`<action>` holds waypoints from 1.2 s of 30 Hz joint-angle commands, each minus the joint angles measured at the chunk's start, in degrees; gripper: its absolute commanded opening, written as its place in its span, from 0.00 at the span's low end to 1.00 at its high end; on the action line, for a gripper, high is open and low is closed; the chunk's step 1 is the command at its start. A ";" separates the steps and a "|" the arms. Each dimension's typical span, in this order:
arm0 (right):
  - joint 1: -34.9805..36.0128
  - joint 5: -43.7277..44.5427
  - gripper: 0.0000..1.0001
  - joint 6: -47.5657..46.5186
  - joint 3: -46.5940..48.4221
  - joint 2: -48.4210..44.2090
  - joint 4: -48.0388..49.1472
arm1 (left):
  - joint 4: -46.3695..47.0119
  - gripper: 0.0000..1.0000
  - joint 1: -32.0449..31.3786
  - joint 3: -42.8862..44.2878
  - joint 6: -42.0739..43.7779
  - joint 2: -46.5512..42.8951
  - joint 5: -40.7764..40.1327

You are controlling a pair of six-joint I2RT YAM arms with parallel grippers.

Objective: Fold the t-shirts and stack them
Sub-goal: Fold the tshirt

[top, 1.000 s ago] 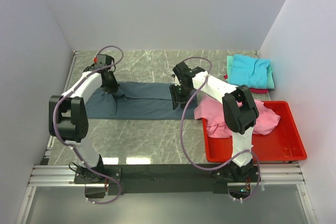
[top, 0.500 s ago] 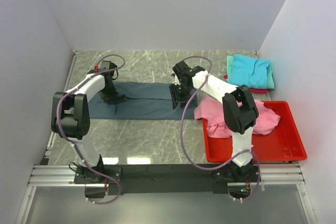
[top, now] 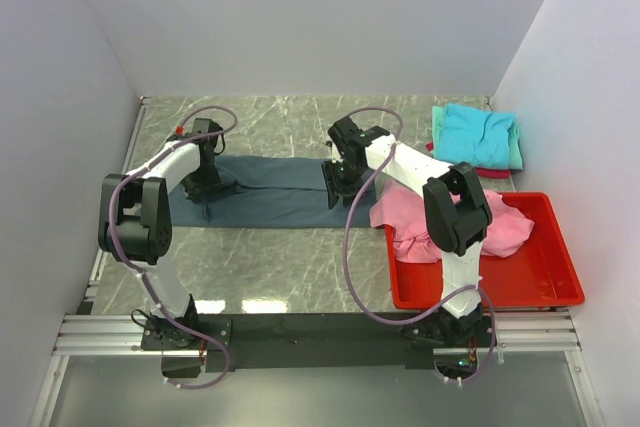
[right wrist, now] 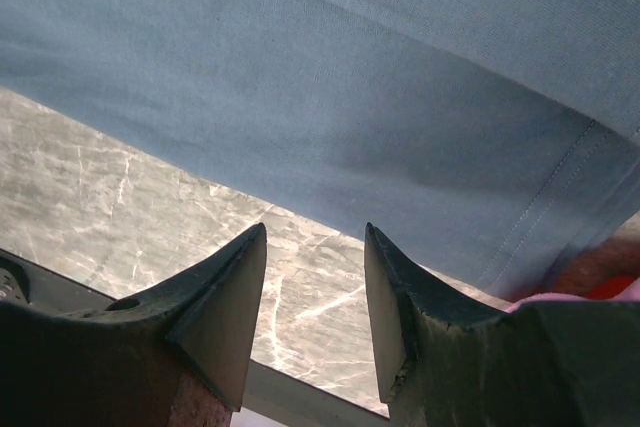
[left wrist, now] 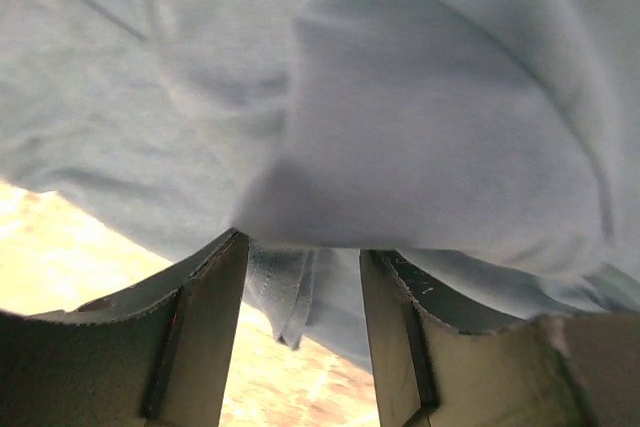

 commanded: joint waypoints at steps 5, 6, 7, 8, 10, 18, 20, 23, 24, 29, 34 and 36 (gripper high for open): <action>0.97 -0.65 0.51 -0.18 1.63 -0.95 0.06 | -1.60 0.49 1.14 -0.25 1.06 0.07 -8.99; 1.06 -0.65 0.51 -0.18 1.63 -0.95 -0.11 | -1.68 0.50 1.32 0.10 1.14 0.33 -9.78; 1.15 -0.57 0.51 -0.18 1.71 -1.03 -0.12 | -1.95 0.51 1.76 1.15 1.14 0.51 -11.27; 1.32 -0.56 0.51 -0.18 1.71 -1.12 -0.12 | -2.04 0.52 2.20 1.94 1.14 1.12 -11.55; 1.24 -0.56 0.51 -0.18 1.54 -1.30 -0.12 | -0.99 0.55 3.25 4.04 1.76 1.56 -10.50; 1.50 -0.30 0.51 -0.27 1.01 -1.74 -0.20 | -1.25 0.60 4.57 14.33 5.00 8.50 -13.57; 1.68 -0.30 0.51 -0.18 1.01 -1.83 -0.38 | -1.42 0.60 4.83 16.88 5.45 9.99 -14.53; 1.59 -0.13 0.51 -0.18 1.27 -1.74 -0.55 | -1.68 0.60 4.84 19.61 5.98 11.14 -15.15; 1.76 -0.21 0.51 -0.18 1.27 -1.65 -0.56 | -1.77 0.61 4.84 20.05 5.89 11.23 -15.85; 1.85 -0.21 0.51 -0.18 1.71 -1.39 -0.64 | -0.46 0.62 4.31 18.31 3.17 5.64 -16.91; 1.94 -0.56 0.51 -0.10 1.80 -0.51 -0.56 | 8.04 0.62 0.63 5.51 3.51 -6.59 -7.46; 2.03 -0.74 0.51 -0.10 2.24 -0.24 -0.64 | 11.31 0.57 -0.34 1.01 5.87 -11.86 -1.29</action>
